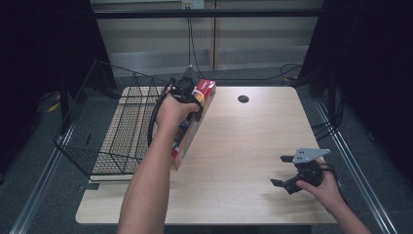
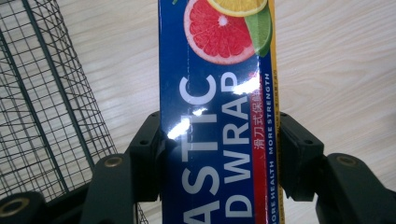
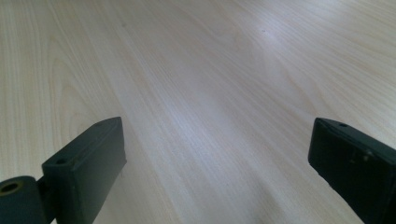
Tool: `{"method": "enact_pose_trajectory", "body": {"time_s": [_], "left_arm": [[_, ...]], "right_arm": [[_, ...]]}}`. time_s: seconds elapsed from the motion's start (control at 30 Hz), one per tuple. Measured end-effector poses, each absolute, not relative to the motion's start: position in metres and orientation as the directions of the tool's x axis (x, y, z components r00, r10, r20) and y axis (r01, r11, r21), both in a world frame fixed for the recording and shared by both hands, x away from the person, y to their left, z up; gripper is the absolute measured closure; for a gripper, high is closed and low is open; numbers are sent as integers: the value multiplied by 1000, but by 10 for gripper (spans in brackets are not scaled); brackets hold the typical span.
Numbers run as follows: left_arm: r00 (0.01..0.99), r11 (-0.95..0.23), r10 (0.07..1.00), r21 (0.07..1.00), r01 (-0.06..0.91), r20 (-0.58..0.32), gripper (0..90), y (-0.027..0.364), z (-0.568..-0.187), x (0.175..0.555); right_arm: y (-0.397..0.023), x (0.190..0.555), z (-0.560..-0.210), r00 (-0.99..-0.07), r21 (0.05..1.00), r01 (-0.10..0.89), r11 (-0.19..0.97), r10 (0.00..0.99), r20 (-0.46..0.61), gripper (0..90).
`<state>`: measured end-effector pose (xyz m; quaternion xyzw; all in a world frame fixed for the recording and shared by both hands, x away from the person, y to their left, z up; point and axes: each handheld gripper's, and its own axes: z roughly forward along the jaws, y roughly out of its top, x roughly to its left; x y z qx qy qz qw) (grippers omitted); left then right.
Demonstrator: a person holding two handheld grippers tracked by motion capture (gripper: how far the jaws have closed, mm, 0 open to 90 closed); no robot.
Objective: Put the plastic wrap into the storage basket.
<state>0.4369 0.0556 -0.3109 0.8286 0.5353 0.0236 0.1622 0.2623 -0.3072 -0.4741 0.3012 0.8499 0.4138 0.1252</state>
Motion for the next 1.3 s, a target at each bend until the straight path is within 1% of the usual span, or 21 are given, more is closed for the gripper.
{"method": "enact_pose_trajectory", "body": {"time_s": [0.53, 0.57, 0.8, 0.83, 0.87, 0.93, 1.3], "left_arm": [[396, -348, 908, 281, 894, -135, 438, 71, -291, 435], [397, -347, 908, 292, 892, -133, 438, 72, -290, 435], [388, -340, 913, 289, 895, -128, 438, 82, -282, 434], [370, -318, 919, 297, 900, -135, 438, 81, -282, 434], [384, -337, 915, 287, 896, -125, 438, 84, -280, 434], [374, -328, 920, 289, 899, -119, 438, 86, -278, 434], [351, -303, 928, 295, 906, -125, 438, 98, -268, 432]], "right_arm": [[-308, 262, -473, -793, 785, 404, 470, 608, 44, 23], [-308, 262, -473, -793, 786, 404, 469, 608, 45, 22], [-308, 262, -473, -793, 788, 404, 464, 607, 50, 21], [-308, 262, -473, -794, 788, 405, 463, 606, 51, 21], [-308, 262, -473, -793, 788, 405, 463, 607, 51, 21], [-308, 262, -473, -792, 789, 404, 463, 609, 48, 21], [-308, 262, -473, -790, 789, 404, 463, 611, 45, 21]]}}
